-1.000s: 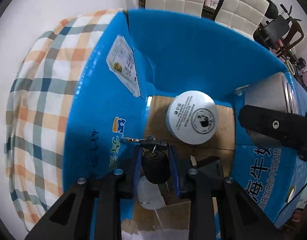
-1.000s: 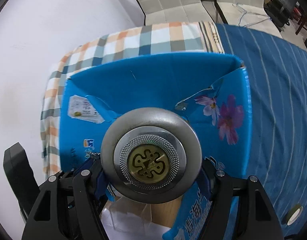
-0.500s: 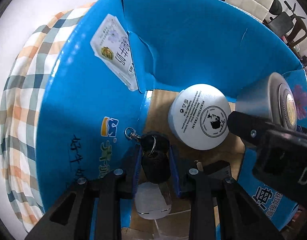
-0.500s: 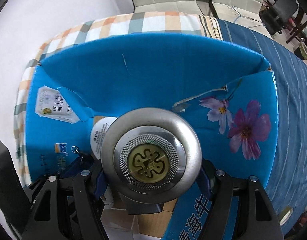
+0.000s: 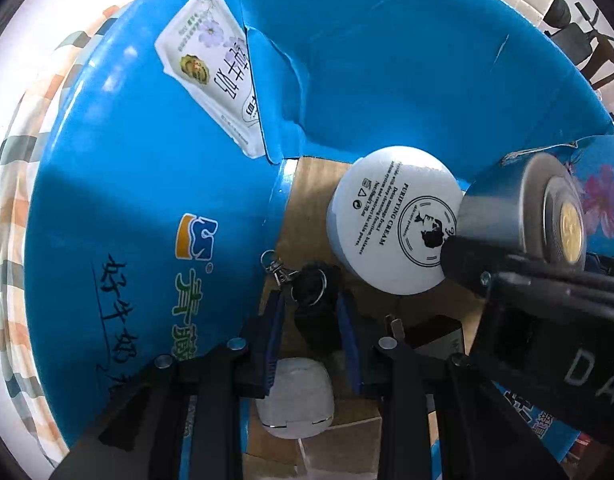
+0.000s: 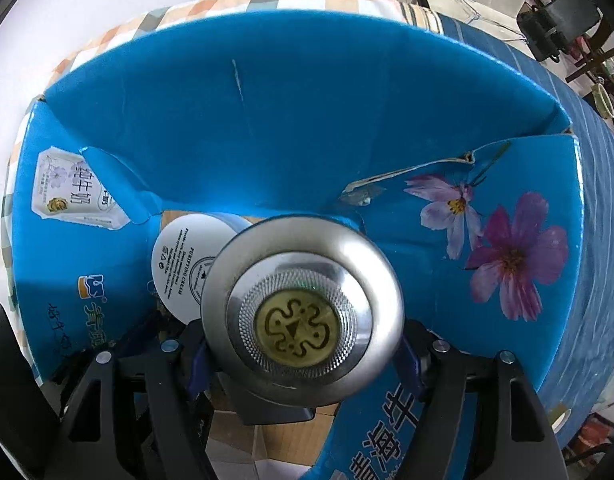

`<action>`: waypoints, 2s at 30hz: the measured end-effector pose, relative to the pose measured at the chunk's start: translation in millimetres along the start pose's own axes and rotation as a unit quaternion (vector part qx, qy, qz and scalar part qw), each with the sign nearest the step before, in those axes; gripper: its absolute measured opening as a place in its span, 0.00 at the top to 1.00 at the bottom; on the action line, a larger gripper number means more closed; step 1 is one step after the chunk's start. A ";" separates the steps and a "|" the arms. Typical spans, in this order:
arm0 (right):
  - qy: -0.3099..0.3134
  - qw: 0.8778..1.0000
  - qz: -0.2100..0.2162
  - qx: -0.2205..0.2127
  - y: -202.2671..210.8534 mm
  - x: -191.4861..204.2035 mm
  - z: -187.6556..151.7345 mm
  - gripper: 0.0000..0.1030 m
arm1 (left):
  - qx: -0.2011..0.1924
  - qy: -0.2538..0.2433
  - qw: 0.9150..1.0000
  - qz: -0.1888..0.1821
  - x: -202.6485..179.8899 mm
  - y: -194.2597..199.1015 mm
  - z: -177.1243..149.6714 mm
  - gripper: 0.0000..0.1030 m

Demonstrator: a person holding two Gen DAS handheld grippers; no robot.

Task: Organize rigid objects
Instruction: 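Lower both tools into the box and open them to release key and light, then move the right tool down onto the gold-rimmed round tin on the sheet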

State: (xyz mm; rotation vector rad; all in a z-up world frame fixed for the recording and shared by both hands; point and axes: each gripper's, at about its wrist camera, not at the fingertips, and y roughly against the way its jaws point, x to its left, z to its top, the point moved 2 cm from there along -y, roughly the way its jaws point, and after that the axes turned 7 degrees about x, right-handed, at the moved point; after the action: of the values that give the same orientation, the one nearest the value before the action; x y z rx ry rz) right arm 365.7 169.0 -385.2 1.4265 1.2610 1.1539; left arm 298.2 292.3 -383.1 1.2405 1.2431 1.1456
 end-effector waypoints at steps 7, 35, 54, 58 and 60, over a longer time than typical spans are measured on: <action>0.013 1.000 0.002 0.022 0.2 0.0 9.7 0.27 | 0.005 0.004 1.000 0.002 -5.3 -1.8 -5.2 0.66; 0.082 0.996 0.022 -0.031 66.9 -21.6 -78.5 0.00 | -0.113 0.059 0.988 0.083 3.7 93.9 -79.1 0.00; 0.133 0.974 0.125 -0.134 178.8 -77.3 -205.8 0.00 | -0.229 0.057 0.968 0.086 -59.2 214.0 -176.7 0.00; 0.131 0.969 0.138 -0.160 201.4 -103.6 -227.5 0.00 | -0.247 0.043 0.964 0.087 -82.6 231.9 -186.2 0.00; 0.121 0.968 0.147 -0.167 209.1 -120.3 -235.0 0.00 | -0.254 0.036 0.963 0.082 -96.4 239.2 -190.2 0.00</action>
State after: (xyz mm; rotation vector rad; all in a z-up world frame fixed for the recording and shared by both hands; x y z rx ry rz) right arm 164.6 38.2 -148.8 1.2704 0.9730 1.6971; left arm 119.1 207.0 -131.5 0.9258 0.8279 1.5259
